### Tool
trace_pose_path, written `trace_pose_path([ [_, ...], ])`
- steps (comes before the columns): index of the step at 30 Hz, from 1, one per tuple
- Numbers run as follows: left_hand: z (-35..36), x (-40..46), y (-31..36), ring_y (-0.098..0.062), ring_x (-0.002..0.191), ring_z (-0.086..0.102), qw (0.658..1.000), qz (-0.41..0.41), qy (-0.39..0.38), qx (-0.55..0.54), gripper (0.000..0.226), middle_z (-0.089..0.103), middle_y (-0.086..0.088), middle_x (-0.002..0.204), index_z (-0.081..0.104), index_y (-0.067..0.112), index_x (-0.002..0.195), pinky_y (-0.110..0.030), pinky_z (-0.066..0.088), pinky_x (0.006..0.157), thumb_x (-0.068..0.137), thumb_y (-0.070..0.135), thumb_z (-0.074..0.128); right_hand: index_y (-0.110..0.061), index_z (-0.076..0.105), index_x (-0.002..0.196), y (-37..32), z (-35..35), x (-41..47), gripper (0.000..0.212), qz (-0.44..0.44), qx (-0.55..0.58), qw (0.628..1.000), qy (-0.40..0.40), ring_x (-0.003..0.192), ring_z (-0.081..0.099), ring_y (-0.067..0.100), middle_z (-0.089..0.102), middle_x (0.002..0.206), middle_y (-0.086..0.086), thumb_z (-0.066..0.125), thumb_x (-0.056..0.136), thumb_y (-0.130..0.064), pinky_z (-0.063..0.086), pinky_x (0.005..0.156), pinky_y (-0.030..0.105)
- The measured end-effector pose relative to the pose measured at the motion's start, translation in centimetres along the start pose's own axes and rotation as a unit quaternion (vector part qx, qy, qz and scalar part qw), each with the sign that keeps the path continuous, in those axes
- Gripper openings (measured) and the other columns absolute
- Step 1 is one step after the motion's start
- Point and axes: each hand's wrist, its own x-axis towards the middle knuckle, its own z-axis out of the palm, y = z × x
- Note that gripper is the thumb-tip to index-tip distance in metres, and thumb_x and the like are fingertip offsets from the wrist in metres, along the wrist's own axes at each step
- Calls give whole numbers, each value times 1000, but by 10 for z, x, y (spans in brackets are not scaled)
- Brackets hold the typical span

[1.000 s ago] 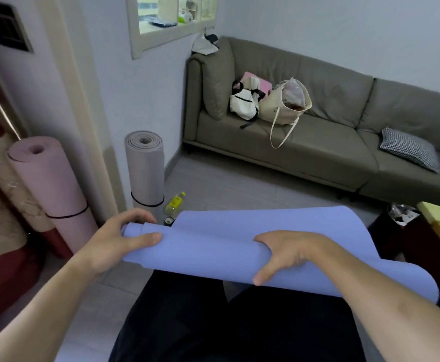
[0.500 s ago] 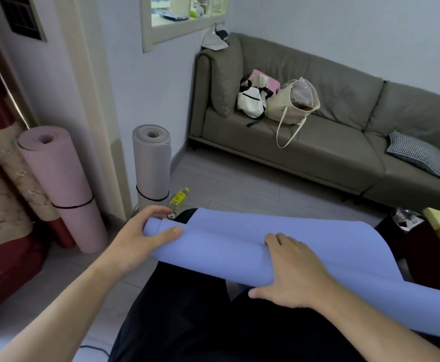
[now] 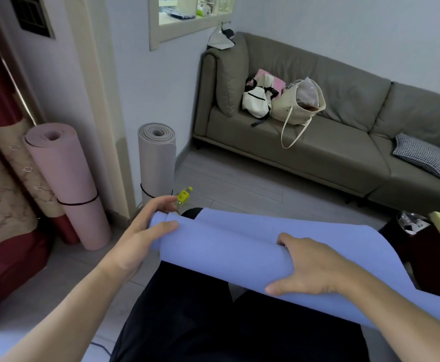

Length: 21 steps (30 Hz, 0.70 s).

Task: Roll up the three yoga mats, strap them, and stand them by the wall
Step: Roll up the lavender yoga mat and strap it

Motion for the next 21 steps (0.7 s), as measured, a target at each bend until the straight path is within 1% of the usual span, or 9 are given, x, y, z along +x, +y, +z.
trace_pose_path([
  [2,6,0,1,-2,125,58,1000,-9,-6,-3,57,62,13,132,62,41,136,-31,45,106,81,34,71,-40,39,113,-5,-4,-7,83,-2,-54,998,32,97,58,13,56,104,-20,70,56,-91,48,80,34],
  [5,14,0,-2,1,124,59,999,-37,-27,2,61,58,14,138,56,50,138,-32,46,107,83,41,79,-37,39,111,-7,-3,-10,79,-3,-104,992,71,99,59,16,58,107,-16,65,59,-91,47,79,35],
  [7,18,-1,-5,2,120,61,998,-48,-24,45,65,58,20,136,54,51,138,-31,48,104,83,46,88,-36,39,108,-7,3,-9,77,-3,-120,990,78,100,59,17,56,106,-15,65,60,-91,44,78,36],
  [8,21,-3,-5,3,117,62,996,-47,-15,72,64,59,22,133,55,49,136,-27,50,100,80,47,87,-37,38,108,-7,9,-10,78,-2,-117,991,71,101,59,17,55,107,-16,65,59,-91,43,78,36],
  [11,22,-4,0,-3,105,68,996,-35,6,82,55,69,15,117,65,34,124,-21,56,84,74,41,88,-41,35,112,0,18,-11,85,-5,-40,999,3,102,56,10,52,111,-20,70,53,-91,45,82,33],
  [14,18,-3,3,-10,106,70,998,-22,-3,62,57,70,8,117,66,29,123,-27,59,87,74,32,95,-43,45,116,21,1,-11,81,-1,81,993,-86,101,59,2,59,111,-22,77,55,-84,50,92,30],
  [17,19,1,5,-12,109,70,999,-11,1,48,58,70,8,119,66,28,125,-28,60,88,75,25,95,-43,54,113,36,-11,-12,71,7,99,985,-139,107,62,1,65,116,-22,86,58,-74,51,100,31],
  [19,21,4,6,-11,110,70,1000,-14,-4,27,59,69,9,122,66,28,126,-23,59,86,74,22,94,-42,53,110,37,-8,-12,76,10,75,991,-109,104,62,2,64,113,-21,88,52,-76,53,96,30],
  [21,21,7,6,-9,114,68,1000,-17,-12,14,65,66,12,128,65,32,128,-27,58,91,70,31,96,-42,49,107,32,-3,-16,82,10,46,998,-44,98,62,5,64,106,-19,83,47,-86,55,89,33],
])
